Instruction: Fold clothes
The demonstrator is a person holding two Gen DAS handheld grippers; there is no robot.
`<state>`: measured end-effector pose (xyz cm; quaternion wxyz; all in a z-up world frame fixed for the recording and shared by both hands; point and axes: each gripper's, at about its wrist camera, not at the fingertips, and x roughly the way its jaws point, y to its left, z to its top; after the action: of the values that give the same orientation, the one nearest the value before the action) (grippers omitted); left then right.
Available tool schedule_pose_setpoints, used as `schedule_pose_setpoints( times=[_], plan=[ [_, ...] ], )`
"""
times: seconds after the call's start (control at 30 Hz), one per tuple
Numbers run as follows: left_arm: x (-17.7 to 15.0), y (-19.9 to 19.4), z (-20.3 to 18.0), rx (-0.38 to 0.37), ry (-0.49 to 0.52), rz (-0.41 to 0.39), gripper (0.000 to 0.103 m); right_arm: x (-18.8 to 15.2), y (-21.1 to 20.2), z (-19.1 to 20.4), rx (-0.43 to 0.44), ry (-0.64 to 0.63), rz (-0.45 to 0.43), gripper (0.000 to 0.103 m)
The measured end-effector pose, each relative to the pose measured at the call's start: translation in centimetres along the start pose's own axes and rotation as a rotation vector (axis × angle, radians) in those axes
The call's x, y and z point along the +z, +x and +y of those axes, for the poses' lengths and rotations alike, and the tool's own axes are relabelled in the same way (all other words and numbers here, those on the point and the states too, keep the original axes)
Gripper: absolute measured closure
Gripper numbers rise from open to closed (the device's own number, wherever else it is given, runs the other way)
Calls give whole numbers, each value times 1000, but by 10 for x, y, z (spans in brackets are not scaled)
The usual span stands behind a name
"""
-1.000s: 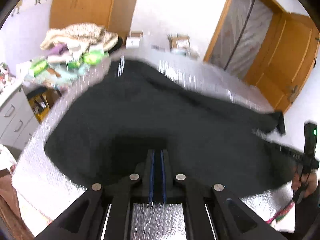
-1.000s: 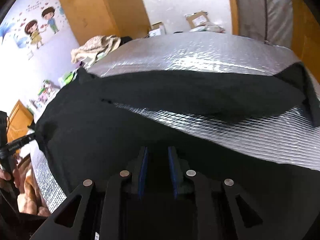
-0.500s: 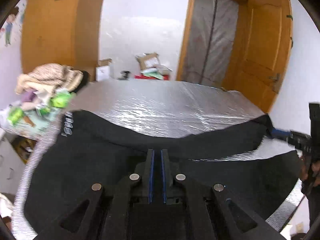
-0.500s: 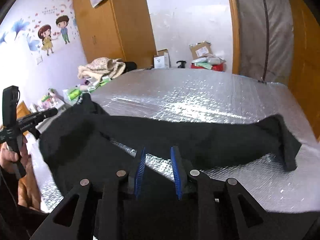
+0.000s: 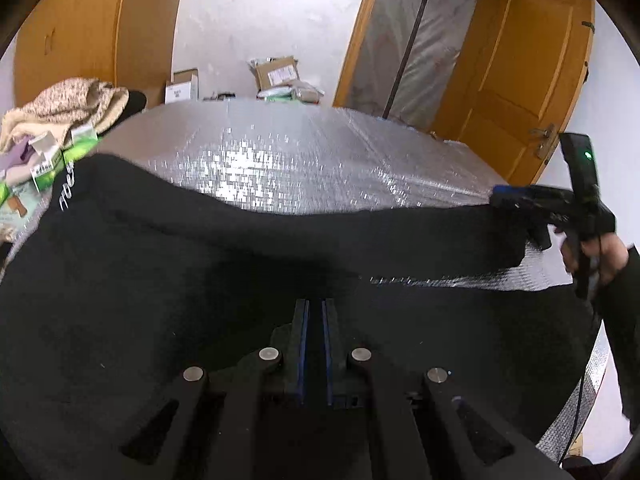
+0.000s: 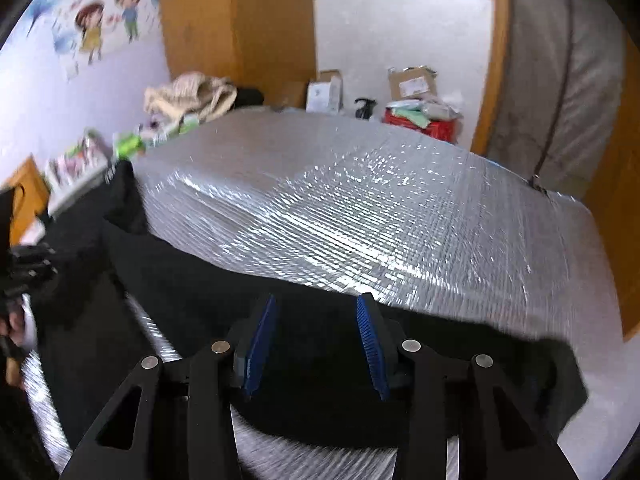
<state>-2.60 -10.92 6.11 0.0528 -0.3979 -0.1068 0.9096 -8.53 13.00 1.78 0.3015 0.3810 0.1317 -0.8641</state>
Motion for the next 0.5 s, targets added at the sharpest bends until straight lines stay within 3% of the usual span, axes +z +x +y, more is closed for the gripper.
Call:
schedule_pose_setpoints(
  times=[0.23,0.4,0.43,0.5],
  plan=[
    [-14,12,8,-32,-39,36,98,4,64,-13,73,-157,150,59],
    [-14,10,16,-68,-73,35,98,0,67,-26,153,-156,156,56],
    [-14,10,16,-70,-75,34,98,-2,67,-26,164,-157,159,59],
    [-14,10,16,-73,-79,35,98,-5,63,-22,179,-175,161,77]
  ],
)
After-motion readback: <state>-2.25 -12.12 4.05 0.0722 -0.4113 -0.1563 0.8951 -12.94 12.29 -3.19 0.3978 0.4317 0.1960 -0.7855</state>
